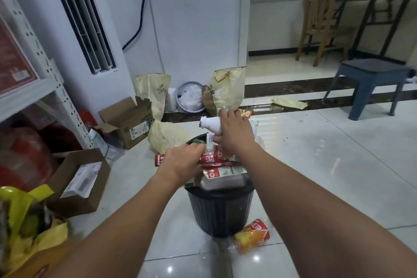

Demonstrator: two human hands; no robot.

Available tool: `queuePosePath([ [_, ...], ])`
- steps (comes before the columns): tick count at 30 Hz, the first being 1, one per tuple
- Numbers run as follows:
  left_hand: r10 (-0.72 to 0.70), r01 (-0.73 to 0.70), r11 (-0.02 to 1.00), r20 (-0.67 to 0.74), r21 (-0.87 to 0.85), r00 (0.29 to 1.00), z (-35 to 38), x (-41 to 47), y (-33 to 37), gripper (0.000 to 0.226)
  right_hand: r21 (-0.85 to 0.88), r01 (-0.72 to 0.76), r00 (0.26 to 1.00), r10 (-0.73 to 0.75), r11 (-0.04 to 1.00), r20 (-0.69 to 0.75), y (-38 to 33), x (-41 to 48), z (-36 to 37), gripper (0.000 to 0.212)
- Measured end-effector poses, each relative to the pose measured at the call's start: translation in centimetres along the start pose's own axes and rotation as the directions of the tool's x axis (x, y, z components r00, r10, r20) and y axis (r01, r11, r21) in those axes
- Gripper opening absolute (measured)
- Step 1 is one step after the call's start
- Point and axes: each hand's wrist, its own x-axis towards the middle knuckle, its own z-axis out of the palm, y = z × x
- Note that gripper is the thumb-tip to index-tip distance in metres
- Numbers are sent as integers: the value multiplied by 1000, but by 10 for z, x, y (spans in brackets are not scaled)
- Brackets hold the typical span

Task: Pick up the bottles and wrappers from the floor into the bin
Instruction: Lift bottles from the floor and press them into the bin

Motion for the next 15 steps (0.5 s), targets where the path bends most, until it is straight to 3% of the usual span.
queuePosePath([
  [6,-26,25,998,-26,-49,999,11,11,-17,28,29,10,995,-13,1000,95,-3,23,19,65],
  [15,-46,42,997,-74,-57,996,23,19,-34,24,19,80,980,-82,997,179,-17,29,47,41],
])
